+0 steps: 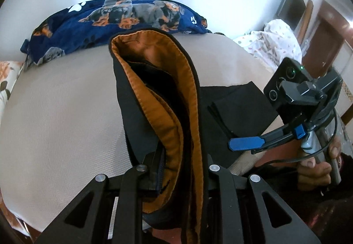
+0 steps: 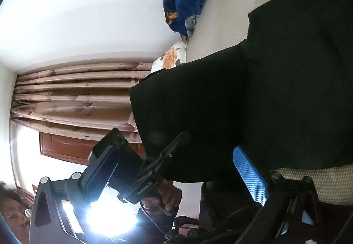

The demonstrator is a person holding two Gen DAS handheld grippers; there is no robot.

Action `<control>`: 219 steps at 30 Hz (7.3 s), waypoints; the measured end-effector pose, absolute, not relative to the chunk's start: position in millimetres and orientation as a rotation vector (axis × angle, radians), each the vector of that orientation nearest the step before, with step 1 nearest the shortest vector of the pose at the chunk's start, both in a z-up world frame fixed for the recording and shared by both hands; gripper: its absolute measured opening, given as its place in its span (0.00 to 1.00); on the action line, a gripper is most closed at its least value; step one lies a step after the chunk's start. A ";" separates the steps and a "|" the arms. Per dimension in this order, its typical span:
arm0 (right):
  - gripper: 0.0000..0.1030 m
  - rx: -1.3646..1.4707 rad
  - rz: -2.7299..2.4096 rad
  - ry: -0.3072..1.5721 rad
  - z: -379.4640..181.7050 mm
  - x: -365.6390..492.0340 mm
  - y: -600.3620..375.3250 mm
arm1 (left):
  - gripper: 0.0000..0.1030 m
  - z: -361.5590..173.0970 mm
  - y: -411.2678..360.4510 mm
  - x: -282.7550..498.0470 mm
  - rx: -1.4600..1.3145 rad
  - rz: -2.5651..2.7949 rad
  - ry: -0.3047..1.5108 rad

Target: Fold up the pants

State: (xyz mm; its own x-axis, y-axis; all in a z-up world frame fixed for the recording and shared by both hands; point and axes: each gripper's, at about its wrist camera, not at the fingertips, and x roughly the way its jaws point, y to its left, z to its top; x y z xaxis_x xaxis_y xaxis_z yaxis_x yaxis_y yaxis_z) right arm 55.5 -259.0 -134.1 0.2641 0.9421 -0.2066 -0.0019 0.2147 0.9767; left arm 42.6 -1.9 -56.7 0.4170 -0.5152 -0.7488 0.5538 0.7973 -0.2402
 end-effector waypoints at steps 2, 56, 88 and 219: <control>1.00 1.140 0.882 1.082 -133.0 57.4 -258.0 | 0.21 -56.6 -7.7 42.5 0.059 -0.667 0.919; 0.35 0.997 0.755 1.193 -141.3 106.3 -314.6 | 0.43 -49.1 -154.0 30.5 0.306 -0.699 0.868; 0.24 1.065 0.668 1.169 -132.0 90.4 -322.0 | 0.61 -67.9 -111.5 -5.6 0.352 -0.792 0.343; 0.08 1.341 0.191 0.855 -225.1 -68.9 -578.0 | 0.98 -116.1 -165.0 47.7 0.157 -0.936 0.803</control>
